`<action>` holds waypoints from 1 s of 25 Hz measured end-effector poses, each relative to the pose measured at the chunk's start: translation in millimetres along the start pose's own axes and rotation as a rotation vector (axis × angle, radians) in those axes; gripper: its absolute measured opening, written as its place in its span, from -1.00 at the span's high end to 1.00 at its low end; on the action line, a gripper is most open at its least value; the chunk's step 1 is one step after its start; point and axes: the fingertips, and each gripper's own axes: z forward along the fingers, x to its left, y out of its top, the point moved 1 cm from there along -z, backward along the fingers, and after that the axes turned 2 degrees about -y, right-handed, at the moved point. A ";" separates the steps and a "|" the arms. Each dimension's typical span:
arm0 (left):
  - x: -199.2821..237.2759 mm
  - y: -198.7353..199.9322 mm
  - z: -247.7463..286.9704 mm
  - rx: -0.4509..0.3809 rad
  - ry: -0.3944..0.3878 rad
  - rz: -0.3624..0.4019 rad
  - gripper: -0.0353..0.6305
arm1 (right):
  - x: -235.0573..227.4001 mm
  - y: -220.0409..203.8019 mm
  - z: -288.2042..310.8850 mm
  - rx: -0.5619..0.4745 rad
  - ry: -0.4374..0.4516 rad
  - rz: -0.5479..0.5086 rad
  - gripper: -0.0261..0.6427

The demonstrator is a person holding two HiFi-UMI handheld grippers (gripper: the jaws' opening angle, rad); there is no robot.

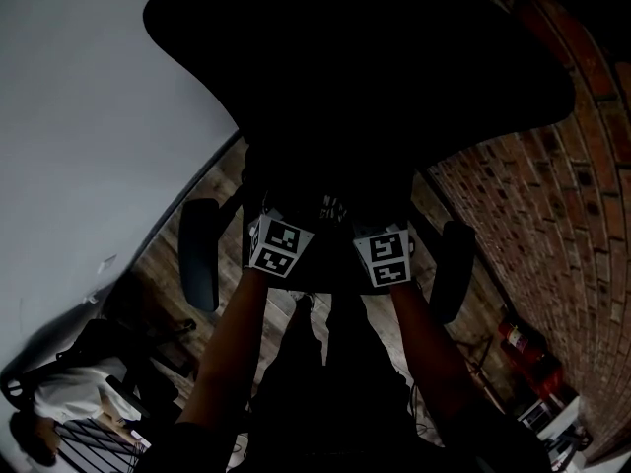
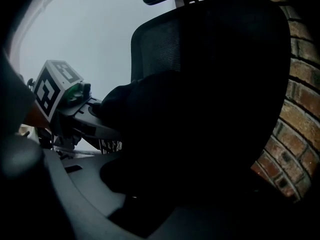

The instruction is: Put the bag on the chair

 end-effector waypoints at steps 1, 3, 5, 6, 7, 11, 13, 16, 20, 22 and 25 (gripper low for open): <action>-0.1 0.0 -3.8 -0.004 0.003 -0.008 0.34 | -0.5 -0.9 -3.5 0.004 -0.005 0.002 0.34; 0.0 -1.1 -15.3 -0.007 0.019 -0.013 0.23 | -0.2 -1.3 -11.3 0.009 -0.014 0.004 0.33; -0.3 -3.1 -30.1 -0.011 0.040 -0.007 0.21 | 1.7 -0.7 -20.5 0.011 -0.022 0.012 0.29; -1.2 -3.7 -37.3 -0.014 0.048 -0.005 0.21 | 2.7 -0.9 -26.2 0.012 -0.028 0.017 0.27; -2.8 -4.1 -43.6 -0.015 0.054 -0.005 0.21 | 3.5 -1.4 -32.4 0.012 -0.038 0.021 0.25; -10.6 -0.9 -64.0 0.002 0.072 -0.014 0.21 | 7.0 -2.7 -58.9 0.012 -0.081 0.029 0.22; -14.2 -1.2 -74.9 0.011 0.083 -0.023 0.20 | 8.9 -2.5 -73.3 0.014 -0.099 0.036 0.22; -18.8 -1.2 -94.1 0.006 0.099 -0.039 0.20 | 6.5 2.0 -95.7 -0.017 -0.141 0.033 0.21; -20.7 17.4 -129.2 -0.064 0.112 -0.064 0.20 | 14.1 29.9 -124.3 -0.084 -0.165 0.024 0.21; -25.4 28.9 -144.1 -0.094 0.110 -0.063 0.20 | 21.4 42.4 -136.9 -0.109 -0.165 0.025 0.21; -37.1 44.9 -160.8 -0.115 0.101 -0.024 0.20 | 30.8 61.6 -154.2 -0.151 -0.177 0.019 0.21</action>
